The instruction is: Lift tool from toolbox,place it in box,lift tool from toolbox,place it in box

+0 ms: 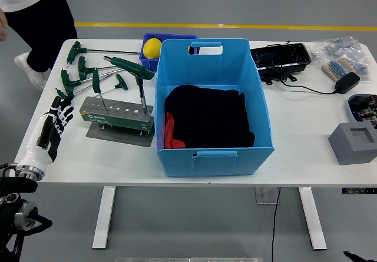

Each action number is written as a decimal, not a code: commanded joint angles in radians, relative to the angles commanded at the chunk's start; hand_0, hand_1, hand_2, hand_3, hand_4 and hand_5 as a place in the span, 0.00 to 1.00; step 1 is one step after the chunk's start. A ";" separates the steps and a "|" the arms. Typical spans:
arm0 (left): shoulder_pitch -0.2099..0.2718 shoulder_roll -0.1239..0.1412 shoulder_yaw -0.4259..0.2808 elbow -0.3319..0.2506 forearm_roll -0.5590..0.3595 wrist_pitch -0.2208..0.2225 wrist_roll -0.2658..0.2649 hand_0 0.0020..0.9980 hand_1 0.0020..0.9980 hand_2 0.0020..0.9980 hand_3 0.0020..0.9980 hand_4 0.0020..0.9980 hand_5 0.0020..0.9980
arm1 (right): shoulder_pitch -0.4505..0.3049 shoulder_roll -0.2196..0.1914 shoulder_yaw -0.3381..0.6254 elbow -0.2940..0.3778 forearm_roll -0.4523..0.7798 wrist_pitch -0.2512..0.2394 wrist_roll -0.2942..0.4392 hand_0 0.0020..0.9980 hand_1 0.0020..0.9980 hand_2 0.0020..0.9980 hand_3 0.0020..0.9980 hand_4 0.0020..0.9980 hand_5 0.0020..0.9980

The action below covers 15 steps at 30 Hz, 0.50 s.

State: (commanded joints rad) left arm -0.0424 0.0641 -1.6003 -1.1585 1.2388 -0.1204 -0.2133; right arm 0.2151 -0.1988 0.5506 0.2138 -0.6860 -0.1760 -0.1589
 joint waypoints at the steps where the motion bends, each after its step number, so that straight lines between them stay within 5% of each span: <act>1: -0.001 0.001 0.000 0.000 0.000 0.000 0.000 0.95 0.98 1.00 0.88 0.93 1.00 | -0.001 0.000 0.001 0.000 -0.001 0.000 0.000 0.61 0.59 0.67 0.54 0.78 0.66; 15: -0.001 0.003 -0.002 -0.006 0.004 -0.002 0.000 0.95 0.98 1.00 0.88 0.93 1.00 | -0.009 0.003 -0.023 -0.004 0.047 -0.004 0.010 0.61 0.59 0.67 0.54 0.78 0.66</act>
State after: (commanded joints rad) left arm -0.0429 0.0667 -1.6023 -1.1641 1.2427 -0.1222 -0.2131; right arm 0.2059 -0.1962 0.5273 0.2101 -0.6390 -0.1804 -0.1487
